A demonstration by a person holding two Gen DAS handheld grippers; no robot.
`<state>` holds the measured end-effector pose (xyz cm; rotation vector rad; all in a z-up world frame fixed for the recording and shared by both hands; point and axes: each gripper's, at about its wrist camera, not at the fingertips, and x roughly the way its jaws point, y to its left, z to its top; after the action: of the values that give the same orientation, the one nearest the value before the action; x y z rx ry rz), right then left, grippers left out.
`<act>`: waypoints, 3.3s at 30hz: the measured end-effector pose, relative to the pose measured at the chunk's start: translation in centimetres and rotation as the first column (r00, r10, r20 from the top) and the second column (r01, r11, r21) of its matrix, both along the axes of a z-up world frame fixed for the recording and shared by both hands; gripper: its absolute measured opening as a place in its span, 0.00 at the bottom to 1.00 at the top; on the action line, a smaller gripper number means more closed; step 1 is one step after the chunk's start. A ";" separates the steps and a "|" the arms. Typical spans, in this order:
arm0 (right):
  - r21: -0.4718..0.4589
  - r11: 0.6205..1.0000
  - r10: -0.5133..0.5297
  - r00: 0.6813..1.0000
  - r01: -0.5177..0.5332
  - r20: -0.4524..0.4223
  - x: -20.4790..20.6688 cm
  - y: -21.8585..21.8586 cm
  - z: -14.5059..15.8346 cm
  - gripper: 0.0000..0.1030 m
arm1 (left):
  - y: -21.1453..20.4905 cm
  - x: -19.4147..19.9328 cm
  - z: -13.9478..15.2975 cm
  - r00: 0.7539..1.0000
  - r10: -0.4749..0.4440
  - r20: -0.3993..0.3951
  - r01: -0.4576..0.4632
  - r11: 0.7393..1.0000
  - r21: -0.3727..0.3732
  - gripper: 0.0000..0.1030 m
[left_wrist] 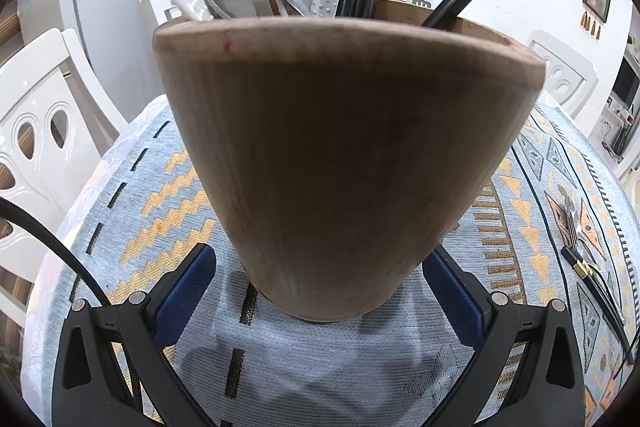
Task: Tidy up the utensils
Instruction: 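Grasp a black gold-banded chopstick with the right tool, then carry the chopstick over the wooden cup and drop it in, then move the open right tool back over the remaining fork and chopsticks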
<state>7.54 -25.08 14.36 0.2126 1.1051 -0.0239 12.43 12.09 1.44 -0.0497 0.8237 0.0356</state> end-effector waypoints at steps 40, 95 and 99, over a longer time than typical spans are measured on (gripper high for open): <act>0.016 0.922 0.303 0.746 -0.388 0.593 3.3 14.5 21.5 0.07 | 0.2 0.0 0.0 1.000 0.002 0.000 -0.002 1.000 -0.002 1.00; -0.149 0.974 0.142 0.972 -0.171 -0.185 -8.7 10.0 -11.6 1.00 | 0.5 1.3 -1.0 0.999 -0.002 -0.039 0.002 1.000 -0.006 1.00; -0.139 0.975 0.140 0.966 -0.173 -0.219 -8.1 9.6 -11.9 1.00 | 0.5 1.3 -1.0 0.999 -0.002 -0.039 0.002 1.000 -0.006 1.00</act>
<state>-0.53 -15.51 2.51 -0.0207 1.3199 0.0088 13.69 12.62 0.44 -0.0536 0.8629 0.0324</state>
